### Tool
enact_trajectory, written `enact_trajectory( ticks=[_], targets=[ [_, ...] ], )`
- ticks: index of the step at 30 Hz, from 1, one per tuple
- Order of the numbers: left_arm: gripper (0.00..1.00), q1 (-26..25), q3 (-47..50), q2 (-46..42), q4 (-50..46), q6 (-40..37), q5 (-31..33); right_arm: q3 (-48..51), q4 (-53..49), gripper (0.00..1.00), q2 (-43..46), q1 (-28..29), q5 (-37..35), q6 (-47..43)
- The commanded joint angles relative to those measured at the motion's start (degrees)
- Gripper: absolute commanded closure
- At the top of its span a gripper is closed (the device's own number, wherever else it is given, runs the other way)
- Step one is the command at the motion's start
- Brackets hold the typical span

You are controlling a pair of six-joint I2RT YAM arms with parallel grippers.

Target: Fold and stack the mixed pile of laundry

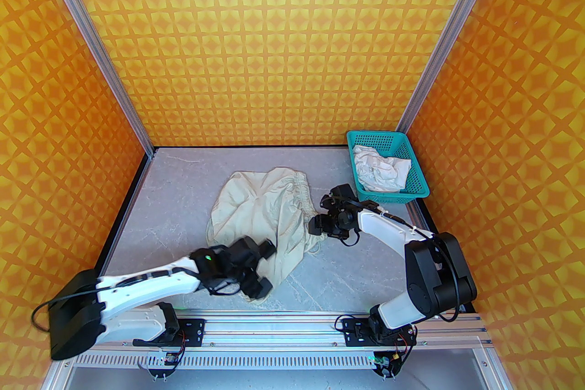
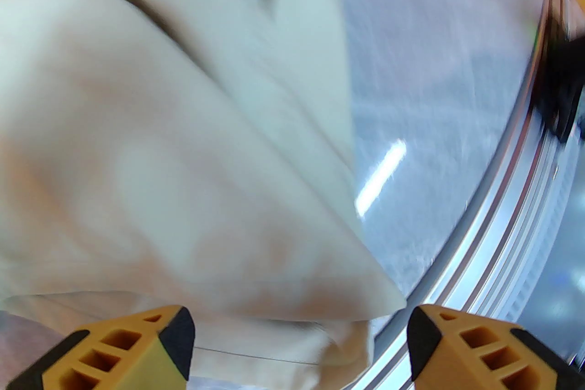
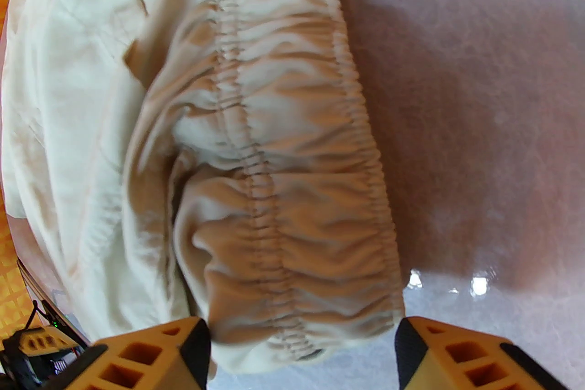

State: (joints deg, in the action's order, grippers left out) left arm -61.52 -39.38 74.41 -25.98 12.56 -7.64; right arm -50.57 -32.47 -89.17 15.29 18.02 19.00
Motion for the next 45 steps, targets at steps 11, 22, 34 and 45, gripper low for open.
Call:
enact_trajectory(
  ticks=[11,22,34,45],
  targets=[
    [0.88,-2.4,-4.1,7.8,-1.5,0.6,3.2,1.9,5.0,0.89,1.4,0.3,0.7,2.0],
    [1.00,7.1,-7.4,-24.1,-0.9,-4.2,12.9,-9.5,-0.8,1.00,15.7,0.4,-5.1,2.6],
    [1.00,11.1,-40.8,-27.1,-12.2,-25.5,16.2,-33.6,-10.4,1.00,28.6,0.4,-7.2,-1.6],
    [1.00,12.8,-61.8,-16.9,-27.2,-22.1,30.6,-52.0,-27.9,1.00,27.0,0.4,-6.4,-2.0]
  ],
)
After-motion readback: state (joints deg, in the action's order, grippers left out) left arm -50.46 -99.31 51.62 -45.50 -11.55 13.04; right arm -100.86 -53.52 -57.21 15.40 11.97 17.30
